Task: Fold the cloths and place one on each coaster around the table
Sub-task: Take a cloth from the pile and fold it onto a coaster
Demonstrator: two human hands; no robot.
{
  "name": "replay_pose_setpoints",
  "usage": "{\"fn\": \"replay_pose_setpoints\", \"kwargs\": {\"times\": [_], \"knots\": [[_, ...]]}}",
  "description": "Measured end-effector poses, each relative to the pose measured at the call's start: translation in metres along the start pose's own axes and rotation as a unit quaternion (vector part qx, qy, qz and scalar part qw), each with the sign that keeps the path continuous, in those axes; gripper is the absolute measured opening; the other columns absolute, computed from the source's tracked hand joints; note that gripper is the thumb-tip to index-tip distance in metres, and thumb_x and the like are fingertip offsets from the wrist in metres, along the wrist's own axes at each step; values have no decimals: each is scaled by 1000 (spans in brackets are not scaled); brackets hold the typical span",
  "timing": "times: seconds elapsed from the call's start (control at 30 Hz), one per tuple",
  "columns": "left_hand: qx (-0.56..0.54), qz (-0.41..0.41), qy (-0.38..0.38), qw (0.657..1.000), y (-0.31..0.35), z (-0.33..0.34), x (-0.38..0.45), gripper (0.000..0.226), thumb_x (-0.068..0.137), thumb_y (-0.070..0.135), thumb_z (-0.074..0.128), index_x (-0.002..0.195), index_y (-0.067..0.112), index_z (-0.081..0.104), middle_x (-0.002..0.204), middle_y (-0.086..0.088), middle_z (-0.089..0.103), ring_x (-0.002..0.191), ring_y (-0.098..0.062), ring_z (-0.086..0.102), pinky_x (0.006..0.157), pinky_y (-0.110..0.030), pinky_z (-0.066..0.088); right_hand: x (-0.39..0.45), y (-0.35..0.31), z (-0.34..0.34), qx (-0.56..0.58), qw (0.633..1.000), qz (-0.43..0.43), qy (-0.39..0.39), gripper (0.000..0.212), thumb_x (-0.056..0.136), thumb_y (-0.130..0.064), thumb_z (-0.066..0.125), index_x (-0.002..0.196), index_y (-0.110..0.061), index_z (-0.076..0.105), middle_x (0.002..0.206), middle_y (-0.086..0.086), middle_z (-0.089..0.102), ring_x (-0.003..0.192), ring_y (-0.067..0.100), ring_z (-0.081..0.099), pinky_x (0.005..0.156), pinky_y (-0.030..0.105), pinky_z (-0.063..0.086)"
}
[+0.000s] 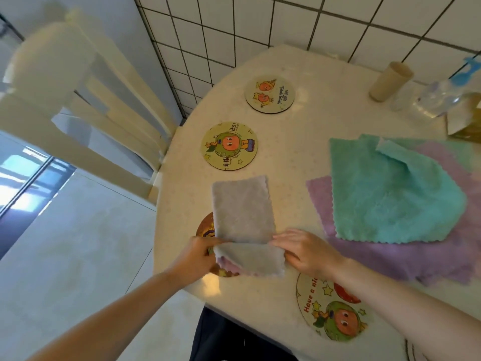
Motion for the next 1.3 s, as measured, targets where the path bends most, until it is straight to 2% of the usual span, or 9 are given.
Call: {"fn": "replay_pose_setpoints", "kwargs": {"times": [0.1,0.2,0.4,0.6,0.67,0.9,1.03,1.17,1.3], "knots": [[-168,-128,63,975,8,-13,11,15,93,20,57,87,25,70,82,3,72,74,-8,70,66,-26,59,18,1,-13,165,970,168,57,23,94,-29,50,105,-20,68,91,-6,71,80,8,65,70,26,52],[-311,-221,105,919,15,-26,35,24,92,34,58,88,12,69,85,-10,73,75,-21,72,70,-40,60,53,7,-23,260,909,305,111,17,90,-33,57,102,-23,64,95,-12,66,88,3,62,74,20,52],[-274,-298,66,912,10,-38,68,28,89,39,62,97,12,62,89,-10,70,76,-23,71,64,-41,61,97,17,-21,258,850,455,67,38,86,-50,52,78,-13,58,85,8,69,80,23,66,63,31,46],[-291,-222,162,916,5,-58,90,20,91,36,59,92,16,57,95,-9,69,79,-23,69,65,-44,60,116,14,-27,201,866,425,169,20,96,-31,48,103,-13,53,90,1,61,79,18,59,64,29,46],[-259,-205,184,926,1,-58,98,18,90,38,57,83,22,55,92,-8,70,80,-25,68,68,-49,58,119,13,-27,177,872,419,180,20,98,-30,42,106,-13,48,90,4,62,77,21,61,64,37,52],[-39,-240,258,935,-1,-46,102,24,94,43,46,102,20,46,85,0,63,77,-23,60,65,-37,52,126,14,-19,-39,886,455,80,15,97,-14,29,111,-11,36,98,13,64,84,33,62,63,38,48],[-48,-245,274,929,-1,-46,87,34,90,51,52,106,22,46,77,12,55,73,-14,59,62,-34,51,117,12,-17,-56,890,446,75,18,98,-18,31,115,-14,31,94,11,63,75,27,62,60,37,52],[-91,-243,241,935,-3,-36,77,41,85,45,64,112,16,51,87,7,58,78,-11,57,59,-24,44,109,9,-12,-88,901,417,79,22,97,-17,38,117,-15,30,99,10,65,74,27,63,60,38,54],[-107,-243,223,938,1,-28,76,57,80,39,71,126,14,47,111,-2,57,101,-20,56,79,-33,49,107,-3,-18,-111,892,407,160,35,96,-23,43,128,-11,35,115,11,56,86,29,61,58,36,50]]}}
Point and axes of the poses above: each hand's wrist, its own x-axis towards the middle knuckle, its own z-axis out of the palm, y = z × x, the point moved 3 cm from there along x, towards the middle knuckle
